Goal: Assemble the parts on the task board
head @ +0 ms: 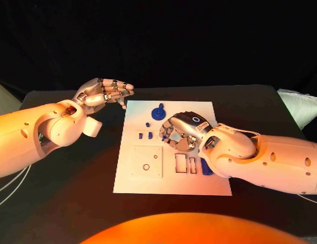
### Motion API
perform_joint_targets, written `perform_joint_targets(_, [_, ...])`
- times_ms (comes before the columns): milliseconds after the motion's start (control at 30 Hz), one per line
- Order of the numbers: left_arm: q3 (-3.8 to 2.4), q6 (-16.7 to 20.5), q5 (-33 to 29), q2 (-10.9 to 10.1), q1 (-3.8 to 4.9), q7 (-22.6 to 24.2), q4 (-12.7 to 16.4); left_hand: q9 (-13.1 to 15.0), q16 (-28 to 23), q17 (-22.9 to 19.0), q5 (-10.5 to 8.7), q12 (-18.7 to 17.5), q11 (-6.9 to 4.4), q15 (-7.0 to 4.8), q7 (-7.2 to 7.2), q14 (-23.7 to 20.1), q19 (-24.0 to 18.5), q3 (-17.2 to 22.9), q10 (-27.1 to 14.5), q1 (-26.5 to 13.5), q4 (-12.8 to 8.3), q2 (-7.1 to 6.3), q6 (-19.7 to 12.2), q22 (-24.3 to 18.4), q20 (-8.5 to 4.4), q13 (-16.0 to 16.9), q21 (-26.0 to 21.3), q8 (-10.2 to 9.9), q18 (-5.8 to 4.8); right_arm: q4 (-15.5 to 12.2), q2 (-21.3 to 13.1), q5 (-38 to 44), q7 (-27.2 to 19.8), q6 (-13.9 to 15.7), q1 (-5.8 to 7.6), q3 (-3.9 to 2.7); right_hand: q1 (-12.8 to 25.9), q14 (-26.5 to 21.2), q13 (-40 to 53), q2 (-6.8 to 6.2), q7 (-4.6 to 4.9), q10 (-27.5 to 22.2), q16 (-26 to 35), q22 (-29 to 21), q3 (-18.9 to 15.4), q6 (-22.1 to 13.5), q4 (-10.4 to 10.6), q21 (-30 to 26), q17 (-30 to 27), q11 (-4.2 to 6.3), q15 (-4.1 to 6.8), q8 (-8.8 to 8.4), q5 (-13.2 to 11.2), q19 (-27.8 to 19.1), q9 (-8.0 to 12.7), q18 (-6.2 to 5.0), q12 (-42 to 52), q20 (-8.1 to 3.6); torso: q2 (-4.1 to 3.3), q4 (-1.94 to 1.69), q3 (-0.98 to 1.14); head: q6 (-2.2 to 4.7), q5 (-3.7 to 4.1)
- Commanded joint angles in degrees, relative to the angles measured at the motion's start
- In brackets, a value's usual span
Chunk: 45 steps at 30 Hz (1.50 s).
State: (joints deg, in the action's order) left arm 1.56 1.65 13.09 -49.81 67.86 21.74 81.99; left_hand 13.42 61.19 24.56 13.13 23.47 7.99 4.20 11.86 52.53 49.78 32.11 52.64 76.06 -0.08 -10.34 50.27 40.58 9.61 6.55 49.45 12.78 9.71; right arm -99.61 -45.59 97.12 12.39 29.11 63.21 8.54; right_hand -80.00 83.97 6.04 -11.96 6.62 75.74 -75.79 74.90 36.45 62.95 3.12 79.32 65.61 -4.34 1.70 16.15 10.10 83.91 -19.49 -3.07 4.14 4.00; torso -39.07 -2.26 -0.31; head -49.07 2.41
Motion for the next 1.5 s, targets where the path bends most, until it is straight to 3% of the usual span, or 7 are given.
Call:
perform_joint_targets(33, [-0.03,0.7,-0.4,0.4,-0.01,0.1,0.4,-0.1,-0.3,-0.1,0.33,-0.2,0.43,0.15,0.04,0.4,0.5,-0.3,-0.1,0.3,0.0,-0.14,-0.4,0.1,0.11,-0.1,0.2,0.3,0.82,0.7,1.3,3.0,0.1,-2.0,-0.82,0.11,-0.5,2.1,0.1,1.17,0.01,2.5,-0.2,4.5,0.1,0.2,-0.4,-0.1,-0.1,2.06,0.51,0.32,0.2,1.3,-0.1,0.31,-0.1,-0.36,-0.01,-0.14,-0.09,-0.29,-1.1])
perform_joint_targets(233, [-0.03,1.0,-0.4,1.0,0.0,-0.2,0.5,-0.1,-0.3,-0.1,0.33,-0.2,0.44,0.16,0.05,0.4,0.5,-0.3,-0.1,0.2,0.0,-0.13,-0.4,0.1,0.12,-0.1,0.2,0.3,0.82,1.6,2.7,4.0,0.8,-3.9,-1.72,0.34,-0.4,2.1,0.1,1.17,0.03,2.5,-0.2,4.4,0.2,0.2,-0.4,-0.2,-0.2,2.04,0.5,0.32,0.2,1.3,-0.2,0.28,-0.1,-0.36,-0.02,-0.19,-0.06,-0.74,-2.03])
perform_joint_targets(433, [-0.02,1.0,-0.4,1.3,0.0,-0.5,0.5,-0.1,-0.3,-0.1,0.33,-0.2,0.44,0.16,0.05,0.4,0.5,-0.3,-0.1,0.2,0.0,-0.13,-0.4,0.1,0.12,-0.1,0.2,0.3,0.82,1.8,3.5,4.9,0.9,-4.5,-2.17,0.47,-0.4,2.1,0.1,1.2,0.05,2.5,-0.2,4.3,0.2,0.1,-0.5,-0.3,-0.2,2.02,0.49,0.34,0.2,1.2,-0.2,0.27,-0.1,-0.35,-0.07,0.1,0.19,-0.93,-3.61])
perform_joint_targets(1500, [-0.01,0.4,-0.4,1.5,0.0,-1.2,0.0,-0.1,-0.4,-0.1,0.35,-0.2,0.46,0.18,0.09,0.4,0.6,-0.3,-0.1,0.1,0.1,-0.13,-0.4,0.1,0.13,-0.1,0.3,0.4,0.81,1.5,4.3,5.3,0.9,-5.2,-3.89,0.79,-0.3,2.1,0.2,1.18,0.06,2.5,-0.2,4.4,0.3,0.1,-0.6,-0.2,-0.3,2.02,0.48,0.37,0.3,1.3,-0.3,0.27,-0.2,-0.34,-0.04,-0.05,0.14,-0.93,-4.59])
